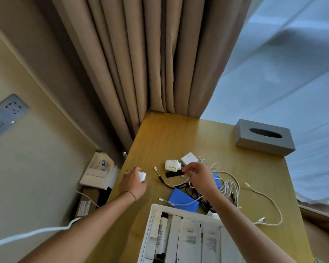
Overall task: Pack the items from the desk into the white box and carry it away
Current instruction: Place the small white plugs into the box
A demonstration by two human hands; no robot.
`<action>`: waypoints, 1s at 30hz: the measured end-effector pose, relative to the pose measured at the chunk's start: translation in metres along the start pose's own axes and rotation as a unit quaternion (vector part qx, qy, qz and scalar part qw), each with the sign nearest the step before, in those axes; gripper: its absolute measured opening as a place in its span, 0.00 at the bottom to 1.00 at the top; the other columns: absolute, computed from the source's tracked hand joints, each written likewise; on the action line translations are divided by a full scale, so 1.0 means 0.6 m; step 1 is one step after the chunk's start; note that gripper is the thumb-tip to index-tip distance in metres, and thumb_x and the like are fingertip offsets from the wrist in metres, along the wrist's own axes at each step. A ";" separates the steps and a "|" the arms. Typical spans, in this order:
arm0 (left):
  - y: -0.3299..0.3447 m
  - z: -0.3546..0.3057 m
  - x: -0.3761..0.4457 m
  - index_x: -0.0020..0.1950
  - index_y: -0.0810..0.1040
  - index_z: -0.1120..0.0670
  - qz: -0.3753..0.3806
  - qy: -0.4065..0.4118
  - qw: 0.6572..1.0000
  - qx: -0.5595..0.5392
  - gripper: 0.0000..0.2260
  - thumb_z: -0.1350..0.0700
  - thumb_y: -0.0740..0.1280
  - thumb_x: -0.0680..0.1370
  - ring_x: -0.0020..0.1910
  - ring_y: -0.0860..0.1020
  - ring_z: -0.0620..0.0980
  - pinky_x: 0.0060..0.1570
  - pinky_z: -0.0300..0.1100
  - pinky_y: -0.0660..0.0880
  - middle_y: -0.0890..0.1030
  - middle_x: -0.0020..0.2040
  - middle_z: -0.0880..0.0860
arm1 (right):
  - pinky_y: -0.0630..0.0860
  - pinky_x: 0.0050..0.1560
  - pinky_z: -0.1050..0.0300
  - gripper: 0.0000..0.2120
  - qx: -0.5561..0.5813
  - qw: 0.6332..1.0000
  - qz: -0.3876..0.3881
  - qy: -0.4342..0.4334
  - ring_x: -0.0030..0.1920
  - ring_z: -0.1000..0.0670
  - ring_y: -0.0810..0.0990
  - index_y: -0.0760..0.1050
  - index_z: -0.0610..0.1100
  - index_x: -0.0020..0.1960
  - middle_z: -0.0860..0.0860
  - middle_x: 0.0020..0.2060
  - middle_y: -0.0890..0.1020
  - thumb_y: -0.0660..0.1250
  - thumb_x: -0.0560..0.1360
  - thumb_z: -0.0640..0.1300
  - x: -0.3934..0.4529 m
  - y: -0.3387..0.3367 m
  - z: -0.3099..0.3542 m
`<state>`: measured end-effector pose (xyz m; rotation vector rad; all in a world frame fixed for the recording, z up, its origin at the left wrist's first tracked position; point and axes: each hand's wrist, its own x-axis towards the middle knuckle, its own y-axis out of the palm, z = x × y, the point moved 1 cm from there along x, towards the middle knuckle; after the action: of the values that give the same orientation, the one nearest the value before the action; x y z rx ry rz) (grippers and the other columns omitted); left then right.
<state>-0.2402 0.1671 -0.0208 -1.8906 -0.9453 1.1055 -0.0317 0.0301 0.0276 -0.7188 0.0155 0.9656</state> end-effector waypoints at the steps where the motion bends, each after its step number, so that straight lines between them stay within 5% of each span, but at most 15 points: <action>1: 0.008 -0.001 0.008 0.70 0.68 0.47 -0.003 -0.005 1.000 0.012 0.22 0.50 0.68 0.77 0.58 0.76 0.55 0.48 0.45 0.75 0.74 0.66 0.54 | 0.68 0.27 0.60 0.13 -0.004 1.000 0.000 0.005 0.24 0.57 0.71 0.84 0.50 0.46 0.53 0.37 0.85 0.64 0.76 0.36 0.011 0.000 -0.006; 7: 0.043 -0.001 0.048 0.71 0.69 0.51 0.005 -0.021 1.000 -0.003 0.26 0.45 0.71 0.76 0.63 0.74 0.59 0.57 0.48 0.74 0.71 0.67 0.58 | 0.69 0.28 0.63 0.12 -0.067 0.998 -0.013 0.000 0.30 0.60 0.76 0.84 0.52 0.45 0.59 0.39 0.83 0.64 0.77 0.40 0.072 -0.007 -0.022; 12: 0.050 -0.001 0.061 0.63 0.74 0.51 -0.020 -0.009 0.999 -0.026 0.19 0.51 0.73 0.74 0.56 0.76 0.58 0.48 0.44 0.71 0.76 0.62 0.57 | 0.65 0.29 0.63 0.14 -0.108 0.994 -0.015 -0.006 0.31 0.56 0.75 0.82 0.55 0.44 0.58 0.38 0.81 0.61 0.75 0.40 0.115 -0.008 -0.046; 15: 0.046 -0.008 0.055 0.62 0.74 0.49 -0.025 -0.018 0.994 -0.106 0.19 0.54 0.72 0.73 0.53 0.77 0.55 0.49 0.46 0.75 0.77 0.59 0.53 | 0.72 0.37 0.61 0.16 -0.151 0.988 -0.003 -0.020 0.40 0.54 0.80 0.83 0.52 0.52 0.57 0.47 0.83 0.61 0.75 0.38 0.139 -0.007 -0.056; 20: 0.026 -0.035 0.028 0.60 0.76 0.44 -0.022 -0.022 0.954 -0.297 0.18 0.55 0.74 0.72 0.48 0.80 0.46 0.42 0.41 0.77 0.80 0.53 0.48 | 0.73 0.58 0.51 0.23 -0.256 0.962 0.032 -0.087 0.64 0.44 0.74 0.79 0.49 0.63 0.48 0.61 0.79 0.64 0.72 0.32 0.186 -0.008 -0.062; 26: -0.007 -0.081 -0.010 0.51 0.80 0.42 0.002 -0.025 0.901 -0.434 0.12 0.56 0.75 0.73 0.48 0.82 0.47 0.42 0.40 0.81 0.83 0.50 0.49 | 0.74 0.62 0.48 0.32 -0.377 0.911 0.083 -0.147 0.69 0.43 0.69 0.71 0.50 0.73 0.48 0.70 0.74 0.71 0.70 0.35 0.212 -0.007 -0.066; 30: -0.025 -0.110 -0.032 0.54 0.80 0.43 0.010 -0.013 0.893 -0.450 0.11 0.55 0.74 0.74 0.43 0.81 0.42 0.40 0.38 0.76 0.85 0.48 0.48 | 0.72 0.66 0.46 0.33 -0.444 0.878 0.092 -0.154 0.70 0.43 0.70 0.68 0.50 0.75 0.47 0.69 0.74 0.74 0.71 0.41 0.219 0.003 -0.071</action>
<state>-0.1908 0.1426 0.0227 -2.5998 -1.6459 0.7330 0.0568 0.1045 -0.0479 -1.4124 -0.6940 1.2633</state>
